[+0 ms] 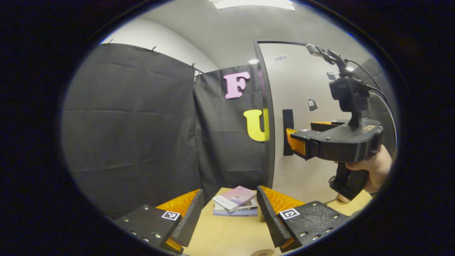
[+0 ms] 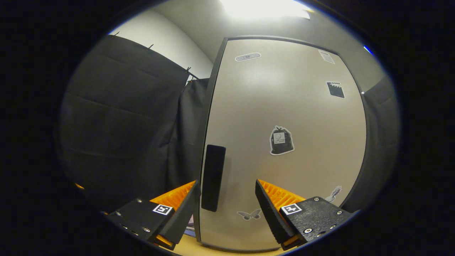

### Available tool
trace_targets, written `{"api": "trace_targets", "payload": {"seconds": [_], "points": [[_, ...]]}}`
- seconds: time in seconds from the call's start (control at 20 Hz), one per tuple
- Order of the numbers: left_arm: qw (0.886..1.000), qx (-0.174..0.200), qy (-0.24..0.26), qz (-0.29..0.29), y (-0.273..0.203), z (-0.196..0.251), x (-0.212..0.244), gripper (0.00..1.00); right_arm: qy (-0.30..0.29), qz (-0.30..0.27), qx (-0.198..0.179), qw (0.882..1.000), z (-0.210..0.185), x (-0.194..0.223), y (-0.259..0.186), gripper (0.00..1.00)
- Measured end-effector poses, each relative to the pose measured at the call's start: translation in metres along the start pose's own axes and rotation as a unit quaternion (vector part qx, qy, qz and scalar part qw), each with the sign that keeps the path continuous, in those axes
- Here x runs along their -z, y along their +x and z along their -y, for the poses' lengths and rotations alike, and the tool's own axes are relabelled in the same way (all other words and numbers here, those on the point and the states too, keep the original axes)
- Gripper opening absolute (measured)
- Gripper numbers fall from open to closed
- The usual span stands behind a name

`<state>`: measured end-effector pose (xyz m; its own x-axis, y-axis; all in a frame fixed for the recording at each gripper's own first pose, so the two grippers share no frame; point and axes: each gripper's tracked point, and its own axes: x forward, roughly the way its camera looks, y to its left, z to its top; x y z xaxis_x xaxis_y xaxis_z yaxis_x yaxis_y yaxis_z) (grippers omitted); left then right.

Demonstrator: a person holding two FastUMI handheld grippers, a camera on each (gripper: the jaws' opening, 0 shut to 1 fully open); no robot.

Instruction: Open the cabinet door with the right hand, grasp the bottle in the cabinet with the left hand and place it on the coaster, then close the cabinet door with the right hand.

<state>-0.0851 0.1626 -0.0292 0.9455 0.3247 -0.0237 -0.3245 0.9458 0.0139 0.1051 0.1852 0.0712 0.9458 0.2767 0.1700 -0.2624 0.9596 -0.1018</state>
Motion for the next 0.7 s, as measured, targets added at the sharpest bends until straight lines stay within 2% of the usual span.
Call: {"api": "trace_targets", "payload": {"seconds": [0.05,0.2,0.25,0.35,0.4,0.45,0.5,0.55,0.6,0.7], "points": [[1.000,-0.004,0.001,-0.001,-0.001,-0.006,0.001,0.80,0.009,-0.002,0.000,1.000,-0.002,0.001,0.007,0.95],[1.000,-0.011,0.003,0.000,-0.006,-0.015,0.002,0.89,0.038,-0.019,-0.009,0.999,-0.011,0.007,0.023,0.96],[1.000,-0.014,0.004,0.000,-0.003,-0.021,0.003,0.85,0.037,-0.026,-0.006,0.999,-0.013,0.011,0.027,0.96],[1.000,-0.016,0.003,0.000,0.004,-0.028,0.006,0.85,0.027,-0.035,-0.001,0.999,-0.015,0.018,0.032,0.92],[1.000,-0.016,0.004,0.000,0.007,-0.031,0.007,0.85,0.019,-0.040,-0.006,0.999,-0.020,0.022,0.033,0.85],[1.000,-0.015,0.004,-0.001,0.007,-0.032,0.008,0.89,0.001,-0.046,-0.015,0.999,-0.024,0.028,0.036,0.79],[1.000,-0.011,0.004,-0.001,0.008,-0.031,0.008,0.89,-0.020,-0.053,-0.016,0.998,-0.025,0.034,0.037,0.65],[1.000,-0.008,0.005,0.000,0.009,-0.031,0.008,0.89,-0.037,-0.058,-0.017,0.997,-0.028,0.040,0.038,0.55],[1.000,-0.005,0.006,0.001,0.008,-0.031,0.008,0.89,-0.045,-0.051,-0.014,0.998,-0.029,0.037,0.037,0.40],[1.000,0.003,0.010,0.004,0.009,-0.030,0.008,0.89,-0.031,-0.060,-0.016,0.998,-0.028,0.039,0.037,0.38]]}}
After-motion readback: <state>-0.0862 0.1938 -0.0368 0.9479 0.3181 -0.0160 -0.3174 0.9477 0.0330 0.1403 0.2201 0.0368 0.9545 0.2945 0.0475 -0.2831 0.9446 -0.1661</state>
